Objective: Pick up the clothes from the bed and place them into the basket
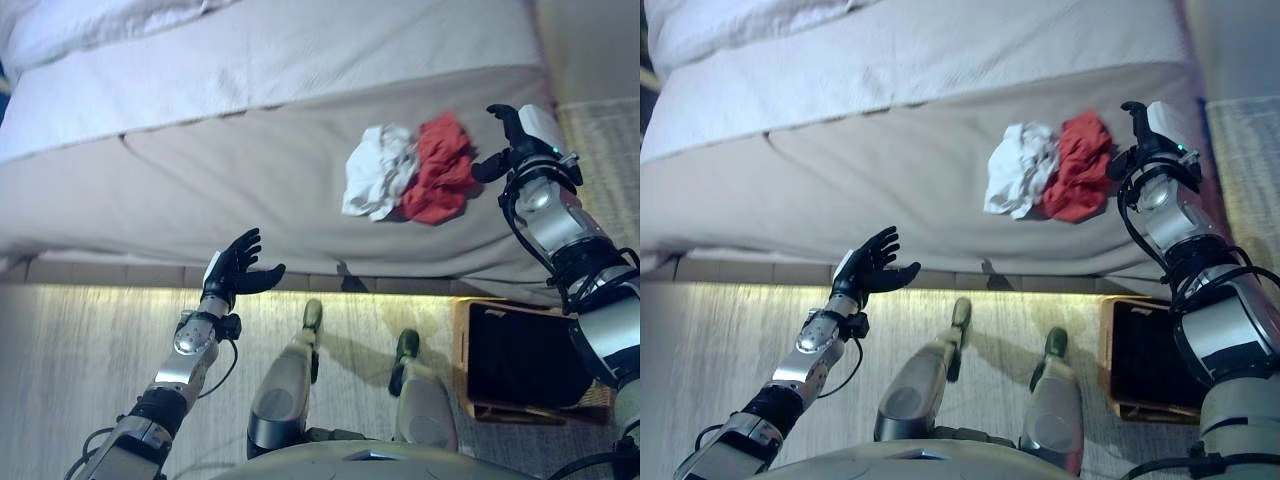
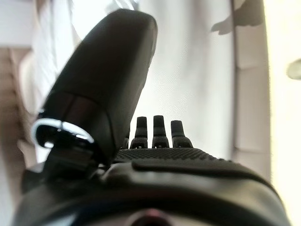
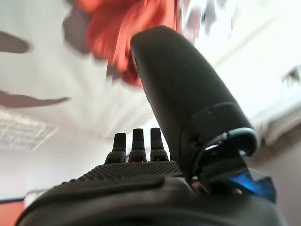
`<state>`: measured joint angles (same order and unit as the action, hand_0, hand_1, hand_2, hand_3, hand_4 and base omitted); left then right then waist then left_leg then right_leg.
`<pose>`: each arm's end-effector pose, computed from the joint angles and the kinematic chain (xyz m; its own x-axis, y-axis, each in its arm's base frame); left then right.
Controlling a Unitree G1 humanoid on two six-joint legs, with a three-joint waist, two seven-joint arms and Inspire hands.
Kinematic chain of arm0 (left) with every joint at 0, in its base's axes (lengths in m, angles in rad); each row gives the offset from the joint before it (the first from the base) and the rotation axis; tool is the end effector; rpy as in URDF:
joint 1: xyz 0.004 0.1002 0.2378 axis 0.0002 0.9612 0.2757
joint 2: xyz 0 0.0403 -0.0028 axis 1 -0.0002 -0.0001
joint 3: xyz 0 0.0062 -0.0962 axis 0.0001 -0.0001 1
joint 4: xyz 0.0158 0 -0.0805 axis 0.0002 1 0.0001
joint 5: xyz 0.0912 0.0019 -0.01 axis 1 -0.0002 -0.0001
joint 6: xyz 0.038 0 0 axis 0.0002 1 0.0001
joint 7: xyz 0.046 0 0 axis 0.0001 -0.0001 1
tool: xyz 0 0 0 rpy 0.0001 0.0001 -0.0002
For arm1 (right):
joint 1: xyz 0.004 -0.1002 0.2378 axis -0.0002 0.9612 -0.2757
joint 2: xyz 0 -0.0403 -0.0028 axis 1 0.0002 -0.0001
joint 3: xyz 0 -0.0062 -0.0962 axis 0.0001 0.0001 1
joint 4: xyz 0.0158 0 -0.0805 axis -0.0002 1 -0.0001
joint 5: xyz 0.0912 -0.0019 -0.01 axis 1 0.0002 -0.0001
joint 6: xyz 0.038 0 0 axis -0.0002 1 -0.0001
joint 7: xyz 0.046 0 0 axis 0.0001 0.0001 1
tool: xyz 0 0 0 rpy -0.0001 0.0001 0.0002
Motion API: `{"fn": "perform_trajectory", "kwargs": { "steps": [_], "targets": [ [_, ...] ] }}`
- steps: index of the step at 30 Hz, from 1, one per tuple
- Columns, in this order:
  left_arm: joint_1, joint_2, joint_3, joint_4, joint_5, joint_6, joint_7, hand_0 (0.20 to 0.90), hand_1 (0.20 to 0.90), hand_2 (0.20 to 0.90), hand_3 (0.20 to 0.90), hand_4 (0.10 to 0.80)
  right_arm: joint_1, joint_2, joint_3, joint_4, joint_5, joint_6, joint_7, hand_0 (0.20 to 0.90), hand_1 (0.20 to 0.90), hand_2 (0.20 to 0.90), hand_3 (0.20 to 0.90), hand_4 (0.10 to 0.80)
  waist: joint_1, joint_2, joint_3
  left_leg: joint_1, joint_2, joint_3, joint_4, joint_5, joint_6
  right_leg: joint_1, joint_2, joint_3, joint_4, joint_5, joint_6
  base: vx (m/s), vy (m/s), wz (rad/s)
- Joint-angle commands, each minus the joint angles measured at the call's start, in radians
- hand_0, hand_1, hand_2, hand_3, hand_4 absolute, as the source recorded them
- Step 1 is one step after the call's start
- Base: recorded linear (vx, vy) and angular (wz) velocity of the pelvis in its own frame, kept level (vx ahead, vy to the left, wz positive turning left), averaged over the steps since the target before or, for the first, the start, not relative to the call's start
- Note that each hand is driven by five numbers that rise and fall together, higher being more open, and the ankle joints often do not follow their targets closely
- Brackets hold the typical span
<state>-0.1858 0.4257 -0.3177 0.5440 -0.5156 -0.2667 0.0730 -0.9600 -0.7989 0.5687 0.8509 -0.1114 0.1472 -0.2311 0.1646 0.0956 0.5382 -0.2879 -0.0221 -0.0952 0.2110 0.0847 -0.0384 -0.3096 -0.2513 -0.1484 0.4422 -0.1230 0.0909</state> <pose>0.2123 0.2066 0.0100 0.9846 -0.0075 -0.1746 0.0099 0.9999 0.0128 0.3228 -0.2702 0.1830 0.9456 -0.2905 0.1468 0.2502 0.3601 -0.8988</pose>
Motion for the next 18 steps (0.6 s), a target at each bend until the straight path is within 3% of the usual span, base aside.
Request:
{"fn": "perform_trajectory", "kwargs": {
  "steps": [1, 12, 16, 18],
  "targets": [
    [0.014, 0.042, 0.015, -0.193, -0.09, -0.112, 0.003, 0.9, 0.9, 0.9, 0.9, 0.8, -0.154, -0.034, 0.064, -0.011, -0.032, -0.027, -0.064, 0.9, 0.9, 0.9, 0.9, 0.8, 0.023, -0.023, -0.018, -0.054, 0.0, -0.045, 0.238, -0.225, 0.008, -0.001, 0.025, -0.023, 0.029, -0.013, -0.078, -0.014, -0.037, 0.22],
    [0.027, 0.084, 0.012, -0.381, -0.102, -0.15, 0.048, 0.9, 0.9, 0.9, 0.9, 0.8, -0.238, -0.055, 0.154, 0.088, -0.082, 0.065, 0.005, 0.9, 0.9, 0.9, 0.9, 0.8, 0.066, 0.015, -0.018, -0.316, -0.044, -0.065, 0.329, -0.208, 0.029, -0.254, 0.03, -0.043, 0.159, -0.035, -0.092, -0.019, -0.048, 0.22],
    [0.024, 0.096, 0.011, -0.403, -0.106, -0.163, 0.059, 0.9, 0.9, 0.9, 0.9, 0.8, -0.272, -0.061, 0.229, 0.139, -0.24, 0.132, 0.073, 0.9, 0.9, 0.9, 0.9, 0.8, 0.068, 0.018, -0.018, -0.403, -0.046, -0.05, 0.393, -0.227, 0.042, -0.338, 0.034, -0.039, 0.197, -0.036, -0.094, -0.002, -0.011, 0.03],
    [0.044, 0.102, 0.001, -0.422, -0.115, -0.166, 0.067, 0.9, 0.9, 0.9, 0.9, 0.8, -0.263, -0.059, 0.294, 0.182, -0.285, 0.182, 0.104, 0.9, 0.9, 0.9, 0.9, 0.8, 0.075, 0.017, -0.018, -0.427, -0.04, -0.041, 0.454, -0.274, 0.047, -0.355, 0.041, -0.033, 0.228, -0.06, -0.087, 0.035, -0.056, 0.02]
  ]
}}
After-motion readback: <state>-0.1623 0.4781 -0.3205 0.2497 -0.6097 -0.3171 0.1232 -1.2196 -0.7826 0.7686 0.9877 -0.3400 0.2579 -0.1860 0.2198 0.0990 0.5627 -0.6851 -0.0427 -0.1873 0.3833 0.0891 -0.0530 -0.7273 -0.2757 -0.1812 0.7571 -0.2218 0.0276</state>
